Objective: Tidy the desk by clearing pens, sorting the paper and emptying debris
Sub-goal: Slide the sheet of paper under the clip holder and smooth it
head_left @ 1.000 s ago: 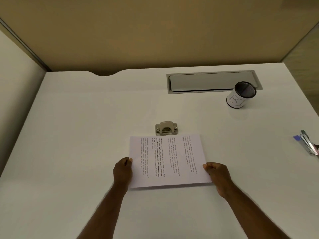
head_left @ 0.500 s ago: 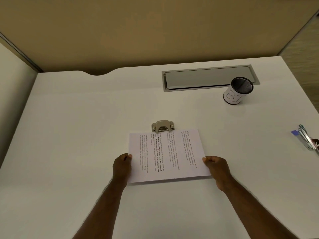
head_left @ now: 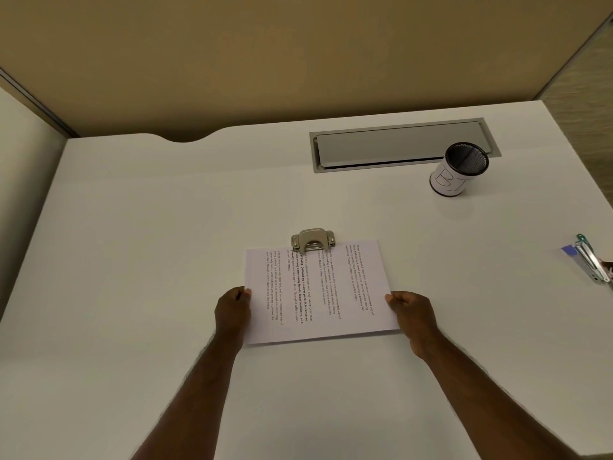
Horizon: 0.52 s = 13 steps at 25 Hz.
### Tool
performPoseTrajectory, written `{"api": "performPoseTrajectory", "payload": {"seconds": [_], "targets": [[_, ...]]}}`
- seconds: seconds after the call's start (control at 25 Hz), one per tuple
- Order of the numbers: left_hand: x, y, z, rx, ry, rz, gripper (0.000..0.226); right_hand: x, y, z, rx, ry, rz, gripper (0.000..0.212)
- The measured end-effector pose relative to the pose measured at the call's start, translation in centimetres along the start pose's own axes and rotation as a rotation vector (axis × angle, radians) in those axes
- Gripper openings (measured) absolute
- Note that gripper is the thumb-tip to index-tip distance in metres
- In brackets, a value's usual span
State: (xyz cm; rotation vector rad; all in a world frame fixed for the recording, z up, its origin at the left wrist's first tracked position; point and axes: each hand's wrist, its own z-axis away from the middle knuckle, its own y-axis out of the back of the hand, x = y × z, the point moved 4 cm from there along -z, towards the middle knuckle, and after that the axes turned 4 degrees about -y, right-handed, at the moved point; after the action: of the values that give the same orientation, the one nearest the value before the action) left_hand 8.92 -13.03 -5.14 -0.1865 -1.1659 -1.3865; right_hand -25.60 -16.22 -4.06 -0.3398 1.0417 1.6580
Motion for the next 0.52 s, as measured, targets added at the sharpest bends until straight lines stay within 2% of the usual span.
{"api": "performPoseTrajectory", "payload": {"seconds": [0.52], "targets": [[0.54,0.03,-0.72,0.003,-0.062,-0.148,0.022,0.1,-0.19,-0.87,0.032,0.007,0.017,0.021]]}}
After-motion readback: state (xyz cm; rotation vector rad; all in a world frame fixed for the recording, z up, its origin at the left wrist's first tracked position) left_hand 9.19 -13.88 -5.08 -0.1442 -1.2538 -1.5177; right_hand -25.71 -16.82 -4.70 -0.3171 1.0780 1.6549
